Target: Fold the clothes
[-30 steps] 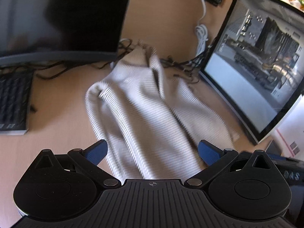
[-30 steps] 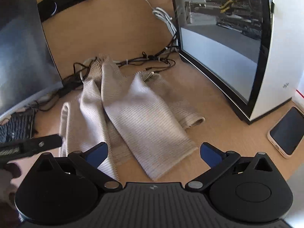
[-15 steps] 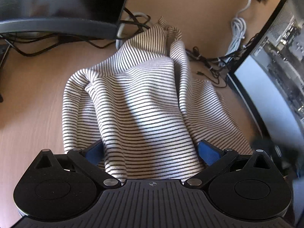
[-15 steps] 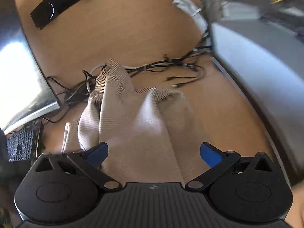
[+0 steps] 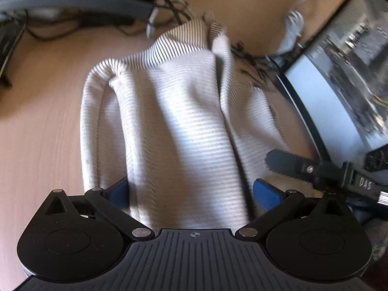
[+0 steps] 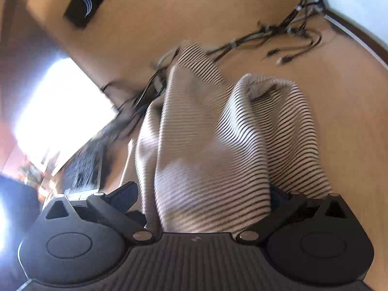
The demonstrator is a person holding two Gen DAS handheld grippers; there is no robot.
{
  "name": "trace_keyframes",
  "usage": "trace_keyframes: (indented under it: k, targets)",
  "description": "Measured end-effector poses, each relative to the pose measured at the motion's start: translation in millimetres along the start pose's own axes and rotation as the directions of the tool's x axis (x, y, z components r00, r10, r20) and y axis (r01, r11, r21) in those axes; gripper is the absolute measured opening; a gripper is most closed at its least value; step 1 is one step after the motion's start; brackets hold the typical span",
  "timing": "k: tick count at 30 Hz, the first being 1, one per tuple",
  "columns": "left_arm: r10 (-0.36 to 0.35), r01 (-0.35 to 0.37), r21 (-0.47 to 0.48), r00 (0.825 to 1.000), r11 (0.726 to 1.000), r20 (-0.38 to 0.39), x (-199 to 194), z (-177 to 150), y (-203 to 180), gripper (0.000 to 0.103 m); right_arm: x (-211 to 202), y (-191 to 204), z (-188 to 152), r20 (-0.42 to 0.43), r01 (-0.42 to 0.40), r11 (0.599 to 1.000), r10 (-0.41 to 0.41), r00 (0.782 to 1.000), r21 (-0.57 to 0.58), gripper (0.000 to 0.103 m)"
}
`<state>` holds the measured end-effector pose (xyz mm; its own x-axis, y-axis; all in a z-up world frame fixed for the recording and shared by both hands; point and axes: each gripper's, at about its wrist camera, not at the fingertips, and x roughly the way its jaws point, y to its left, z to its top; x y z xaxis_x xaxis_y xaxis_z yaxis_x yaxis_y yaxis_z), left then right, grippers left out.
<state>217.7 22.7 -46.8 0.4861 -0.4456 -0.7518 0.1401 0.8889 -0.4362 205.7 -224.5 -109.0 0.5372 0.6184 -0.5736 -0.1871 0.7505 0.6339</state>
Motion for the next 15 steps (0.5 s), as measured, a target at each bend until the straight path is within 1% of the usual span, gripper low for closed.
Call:
trace_keyframes:
  k: [3,5,6,7,8,10,12,13,15]
  targets:
    - [-0.080,0.079,-0.011,0.994,0.997,-0.072,-17,-23,0,0.103,-16,8,-23,-0.071,-0.044,0.999,0.043,0.997,-0.005,0.103]
    - [-0.105,0.103,-0.022,0.990,0.994,-0.099,-26,-33,1,0.093,-24,13,-34,-0.104,-0.050,0.998,0.047,0.993,-0.024,0.103]
    - [-0.107,0.106,-0.018,0.990,0.994,-0.096,-29,-34,3,0.071,-28,15,-39,-0.113,-0.050,0.998,0.046,0.993,-0.027,0.103]
    - [-0.109,0.109,-0.013,0.990,0.994,-0.092,-31,-35,4,0.046,-30,15,-42,-0.113,-0.047,0.999,0.044,0.993,-0.022,0.103]
    - [-0.114,0.111,-0.032,0.990,0.993,-0.088,-30,-32,8,0.038,-33,14,-43,-0.110,-0.043,0.999,0.041,0.993,-0.015,0.103]
    - [-0.123,0.117,-0.077,0.990,0.990,-0.069,-28,-23,17,0.020,-36,14,-45,-0.094,-0.029,0.999,0.030,0.995,0.014,0.103]
    - [-0.132,0.129,-0.106,0.991,0.986,-0.021,-30,-11,24,0.014,-35,18,-46,-0.086,-0.003,1.000,0.005,0.996,0.022,0.103]
    - [-0.137,0.138,-0.112,0.990,0.984,0.017,-35,-3,26,0.012,-33,21,-47,-0.090,0.015,1.000,-0.014,0.996,0.009,0.103]
    - [-0.136,0.153,-0.135,0.983,0.979,0.127,-54,14,37,0.011,-30,27,-49,-0.105,0.042,0.999,-0.044,0.994,-0.019,0.103]
